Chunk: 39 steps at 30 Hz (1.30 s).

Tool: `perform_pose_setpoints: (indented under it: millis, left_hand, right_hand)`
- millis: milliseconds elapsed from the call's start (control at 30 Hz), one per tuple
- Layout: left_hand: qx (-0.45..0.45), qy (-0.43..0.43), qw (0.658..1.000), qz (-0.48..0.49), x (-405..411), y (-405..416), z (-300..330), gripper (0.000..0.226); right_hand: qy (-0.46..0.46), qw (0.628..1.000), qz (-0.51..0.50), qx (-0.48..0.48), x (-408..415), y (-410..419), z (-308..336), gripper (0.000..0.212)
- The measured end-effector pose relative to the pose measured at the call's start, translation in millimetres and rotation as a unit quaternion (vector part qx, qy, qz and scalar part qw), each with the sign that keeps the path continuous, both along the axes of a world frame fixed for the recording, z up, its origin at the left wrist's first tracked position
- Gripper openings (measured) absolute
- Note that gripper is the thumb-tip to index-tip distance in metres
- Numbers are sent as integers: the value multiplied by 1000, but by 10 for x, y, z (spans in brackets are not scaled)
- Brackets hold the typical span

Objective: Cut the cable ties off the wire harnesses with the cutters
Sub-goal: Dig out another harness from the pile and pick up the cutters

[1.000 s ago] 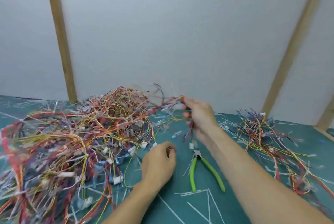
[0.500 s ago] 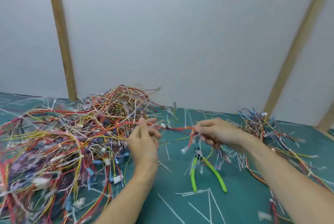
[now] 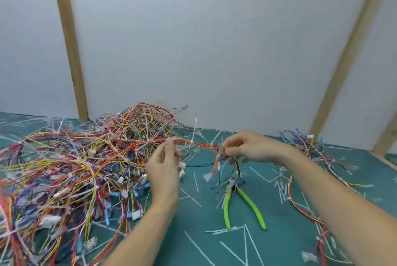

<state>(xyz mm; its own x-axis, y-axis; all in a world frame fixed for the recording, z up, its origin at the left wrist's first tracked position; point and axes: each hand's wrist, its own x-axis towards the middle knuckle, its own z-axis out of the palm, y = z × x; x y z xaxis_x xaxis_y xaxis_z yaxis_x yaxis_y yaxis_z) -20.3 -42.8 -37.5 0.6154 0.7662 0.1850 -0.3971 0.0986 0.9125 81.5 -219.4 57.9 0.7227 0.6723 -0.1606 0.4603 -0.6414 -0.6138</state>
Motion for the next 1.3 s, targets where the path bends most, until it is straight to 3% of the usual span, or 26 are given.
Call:
perform_pose_setpoints:
  millis: [100,167,200,233,300,367,400,500,567,633,700,733,800,833,900,933,1000,1100,1167,1200,1267,1300]
  left_hand:
    - [2,8,1000,8,1,46,15,35]
    - [-11,0,1000,-2,9,32,36,30]
    - [-15,-4,1000,-10,6,15,41,30]
    - [-16,-9,1000,-16,-1,-1,44,29]
    - [-10,-12,1000,-21,-28,-30,53,25]
    - [-10,-13,1000,-23,-48,-38,56,19]
    - [-23,-17,999,-22,-53,-37,56,21]
    - [-91,-36,995,6,-23,-3,115,46]
    - [-67,-45,995,53,-16,34,174,54]
    - [-10,-61,993,102,-50,85,235,57]
    - [20,-85,988,128,-91,135,275,57]
    - [27,-94,987,128,-100,143,292,57]
    - [22,-108,987,117,-93,124,304,60]
    - [-3,-120,986,112,-87,117,299,61]
    - [-79,-136,983,99,-72,151,319,56]
    - [-98,-137,981,95,-64,182,331,52]
    - [-69,-130,984,101,-68,236,327,43]
    - [18,-132,982,137,-64,209,323,27]
    - [43,-156,978,132,-81,206,372,21]
    - [53,-170,976,126,-95,200,391,20]
    - [85,-178,973,117,-140,159,412,20]
    - [118,-165,970,132,-162,145,424,21]
  right_hand:
    - [-167,979,-69,-97,35,-32,85,20]
    - [-309,942,-128,35,-123,78,63,29]
    - [-331,929,-111,122,-213,151,37,32]
    - [-319,931,-69,163,-301,226,24,38]
    - [-266,961,2,81,-439,390,1,49]
    - [-288,955,42,-53,-459,488,-65,32]
    - [-295,952,57,-60,-441,488,-73,18]
    - [-252,963,66,64,-337,405,-31,17]
    - [-273,950,19,151,-298,391,-57,17]
    - [-277,956,36,89,-333,405,-81,19]
    - [-223,968,108,29,-414,414,-76,26]
    - [-203,972,95,77,-392,411,-46,27]
    - [-232,942,-4,245,-251,390,10,23]
    - [-257,934,-9,248,-251,407,47,22]
    - [-268,945,73,173,-340,462,-20,20]
    - [-260,943,49,200,-345,483,-81,19]
    - [-279,907,-84,303,-257,448,-74,19]
    - [-320,921,-46,218,-171,373,3,15]
    - [-364,863,-123,328,-116,382,49,10]
    - [-371,855,-123,340,-123,397,76,6]
    - [-336,928,30,158,-216,455,68,8]
    - [-321,939,80,89,-194,456,33,16]
